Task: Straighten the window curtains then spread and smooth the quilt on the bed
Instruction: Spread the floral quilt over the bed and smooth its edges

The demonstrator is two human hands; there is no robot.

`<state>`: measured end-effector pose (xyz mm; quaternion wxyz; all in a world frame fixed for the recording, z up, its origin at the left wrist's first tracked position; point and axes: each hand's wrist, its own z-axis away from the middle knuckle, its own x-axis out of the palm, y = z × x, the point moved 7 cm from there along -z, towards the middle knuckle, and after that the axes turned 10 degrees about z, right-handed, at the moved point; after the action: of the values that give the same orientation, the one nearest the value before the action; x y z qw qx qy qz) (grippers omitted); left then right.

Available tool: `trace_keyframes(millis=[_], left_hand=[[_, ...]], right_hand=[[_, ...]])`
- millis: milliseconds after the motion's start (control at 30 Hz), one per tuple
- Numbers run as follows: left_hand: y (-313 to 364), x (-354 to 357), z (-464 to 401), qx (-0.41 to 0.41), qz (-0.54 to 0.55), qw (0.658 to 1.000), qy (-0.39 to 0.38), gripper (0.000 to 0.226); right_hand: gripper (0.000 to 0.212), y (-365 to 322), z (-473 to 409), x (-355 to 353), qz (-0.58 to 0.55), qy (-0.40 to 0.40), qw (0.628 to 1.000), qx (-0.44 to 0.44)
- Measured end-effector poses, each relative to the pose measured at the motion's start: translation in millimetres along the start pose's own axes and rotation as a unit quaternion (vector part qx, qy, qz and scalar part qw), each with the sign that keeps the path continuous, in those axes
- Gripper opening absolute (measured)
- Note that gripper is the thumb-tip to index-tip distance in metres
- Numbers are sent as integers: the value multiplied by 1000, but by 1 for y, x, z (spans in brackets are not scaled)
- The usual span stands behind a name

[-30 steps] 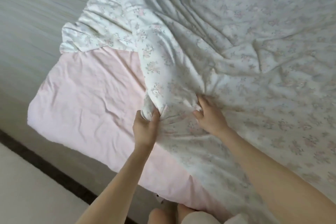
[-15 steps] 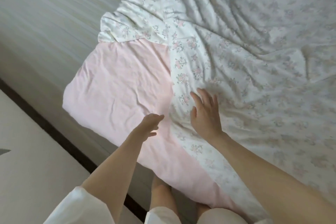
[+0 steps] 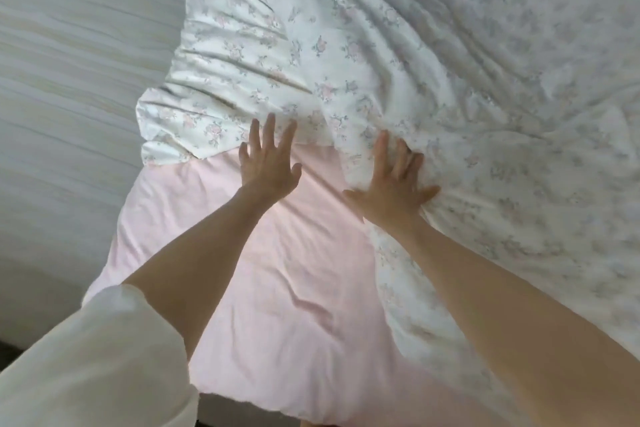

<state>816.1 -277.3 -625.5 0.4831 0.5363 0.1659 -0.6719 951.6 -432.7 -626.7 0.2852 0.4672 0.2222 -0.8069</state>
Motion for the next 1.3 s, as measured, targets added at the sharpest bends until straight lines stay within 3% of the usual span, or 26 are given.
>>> trace_keyframes(millis=[133, 333, 433, 533, 633, 833, 1000, 1067, 1200, 1300], left_hand=[[-7, 0, -63, 39, -70, 996, -29, 82], [-21, 6, -115, 49, -82, 993, -65, 98], [-14, 1, -120, 48, -90, 994, -31, 83], [1, -10, -120, 75, -74, 994, 22, 59], [2, -18, -107, 103, -48, 993, 32, 59], [-22, -49, -50, 111, -41, 988, 95, 33], [-71, -105, -2, 94, -50, 985, 135, 35], [-104, -124, 18, 55, -51, 983, 168, 33], [-169, -135, 61, -50, -34, 983, 176, 35], [-191, -109, 74, -168, 41, 976, 134, 47]], right_hand=[[108, 5, -20, 13, 51, 5, 999, 13], [96, 6, -39, 9, 48, -16, 998, 40], [93, -1, -41, -4, 84, 11, 995, 46], [78, -9, -38, -19, 103, 46, 993, 31], [67, -16, -33, -29, 100, 48, 992, 58], [77, -33, 2, -35, 85, 67, 989, 101], [76, -31, 36, -76, 55, 129, 987, 81], [85, -48, 48, -91, 81, 167, 982, 43], [82, -130, 72, -96, 79, 196, 963, -168], [70, -170, 75, -62, 62, 107, 958, -258]])
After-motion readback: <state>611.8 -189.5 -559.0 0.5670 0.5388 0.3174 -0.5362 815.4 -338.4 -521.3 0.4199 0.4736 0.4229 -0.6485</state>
